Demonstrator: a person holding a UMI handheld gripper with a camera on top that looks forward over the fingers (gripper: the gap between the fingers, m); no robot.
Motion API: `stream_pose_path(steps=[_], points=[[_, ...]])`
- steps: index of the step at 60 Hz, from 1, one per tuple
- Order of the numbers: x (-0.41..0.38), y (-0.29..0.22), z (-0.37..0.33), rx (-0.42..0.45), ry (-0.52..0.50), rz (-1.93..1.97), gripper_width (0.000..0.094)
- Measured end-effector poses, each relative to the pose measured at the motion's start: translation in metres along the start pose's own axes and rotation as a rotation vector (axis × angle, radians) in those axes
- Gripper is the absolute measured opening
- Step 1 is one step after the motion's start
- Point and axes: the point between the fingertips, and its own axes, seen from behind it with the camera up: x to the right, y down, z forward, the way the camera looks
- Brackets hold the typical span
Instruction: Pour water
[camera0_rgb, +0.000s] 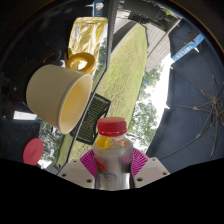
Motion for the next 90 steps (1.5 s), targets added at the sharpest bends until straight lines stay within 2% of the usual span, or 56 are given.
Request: stream_pose_path(steps=[11, 21, 26, 32, 38, 40, 41, 44, 46, 51, 59, 61, 68, 74, 76, 77, 80, 82, 85, 90], points=[[-0.011, -0.018, -0.001, 0.084, -0.001, -0.36, 0.0385], [-0.013, -0.01, -0.003, 0.082, -0.012, -0.338, 0.0388], [0.0, -0.002, 0.015, 0.042, 0.002, -0.079, 0.0394], [0.029, 0.044, -0.004, -0.011, 0.016, 0.532, 0.0395], [0.008, 0.058, -0.01, -0.05, -0.07, 1.218, 0.0394], [-0.007, 0.062, -0.013, -0.033, -0.113, 1.434, 0.0395], [0.006, 0.043, -0.01, -0.061, -0.128, 1.506, 0.0395], [-0.026, 0.055, -0.018, -0.081, -0.172, 1.708, 0.0395], [-0.029, 0.046, -0.006, -0.103, -0.203, 1.804, 0.0396], [-0.069, 0.059, -0.028, -0.081, -0.212, 1.881, 0.0395], [-0.097, 0.046, -0.028, -0.056, -0.301, 1.972, 0.0412], [-0.098, 0.05, -0.03, -0.032, -0.27, 1.985, 0.041], [-0.094, 0.051, -0.035, -0.004, -0.26, 2.032, 0.0416], [-0.094, 0.05, -0.032, -0.028, -0.282, 2.001, 0.0513], [-0.102, 0.047, -0.032, -0.06, -0.324, 1.964, 0.0558], [-0.109, 0.045, -0.035, -0.083, -0.359, 1.943, 0.0606], [-0.118, 0.046, -0.043, -0.144, -0.42, 1.922, 0.0849], [-0.118, 0.047, -0.048, -0.14, -0.42, 1.929, 0.0826], [-0.1, 0.05, -0.062, -0.099, -0.397, 1.951, 0.0831], [-0.09, 0.047, -0.096, -0.089, -0.41, 1.92, 0.0828]])
